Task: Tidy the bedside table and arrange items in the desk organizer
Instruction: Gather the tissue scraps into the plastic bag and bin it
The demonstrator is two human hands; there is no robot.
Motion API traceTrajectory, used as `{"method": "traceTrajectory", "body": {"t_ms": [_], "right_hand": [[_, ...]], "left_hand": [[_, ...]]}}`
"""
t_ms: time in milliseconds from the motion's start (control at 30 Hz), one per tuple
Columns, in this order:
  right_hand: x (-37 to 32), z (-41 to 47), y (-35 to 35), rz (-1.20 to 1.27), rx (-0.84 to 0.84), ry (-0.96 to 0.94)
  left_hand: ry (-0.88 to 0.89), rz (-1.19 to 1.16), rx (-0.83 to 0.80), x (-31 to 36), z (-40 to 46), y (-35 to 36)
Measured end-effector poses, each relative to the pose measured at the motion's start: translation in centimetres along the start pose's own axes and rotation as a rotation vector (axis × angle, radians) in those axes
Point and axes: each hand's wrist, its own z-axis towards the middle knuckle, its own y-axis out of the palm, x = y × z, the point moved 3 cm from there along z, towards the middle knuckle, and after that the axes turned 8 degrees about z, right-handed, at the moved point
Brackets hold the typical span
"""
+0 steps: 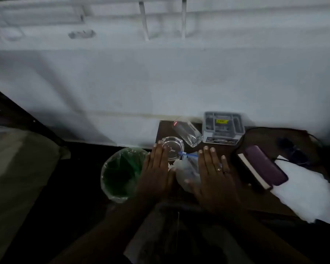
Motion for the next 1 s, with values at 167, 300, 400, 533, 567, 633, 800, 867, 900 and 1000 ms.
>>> {"method": "traceTrajectory", "body": {"t_ms": [167,300,400,533,567,633,800,867,900,1000], "right_hand": [[1.6,1.2,2.9,-0.047,0.001,-0.035],[2.5,1.3,5.0,-0.042,0.045,-0.032],[3.1,1.1,5.2,0.009,0.141,-0.023],[4.2,0.8,3.8,0.167,0.204,0.009],[4.5,0.7,3.3,0.233,0.219,0.023],[4.8,0.7,2.7,0.331,0.264,0.026],[4.2,1.1,2.6,0.386,0.363,-0.024],[3.9,1.2,3.0,0.393,0.379,-0.029],[3.8,1.3,3.0,0.399,0.389,-0.027],[3.5,1.4,3.2,0.414,0.403,-0.010]], "left_hand": [[0.115,-0.045,0.168,-1.0,1.3,3.9],[0.131,-0.060,0.242,-1.4,1.3,7.6],[0.116,-0.157,0.297,-1.7,1.4,9.0],[0.079,-0.259,0.330,-2.0,1.3,9.0],[0.076,-0.270,0.339,-2.0,1.3,8.8],[0.066,-0.291,0.345,-1.8,1.4,8.8],[0.038,-0.294,0.335,-1.5,2.0,9.7],[0.035,-0.277,0.324,-1.5,2.2,9.9],[0.037,-0.267,0.320,-1.5,2.2,9.9],[0.037,-0.257,0.310,-1.4,2.2,9.9]]}}
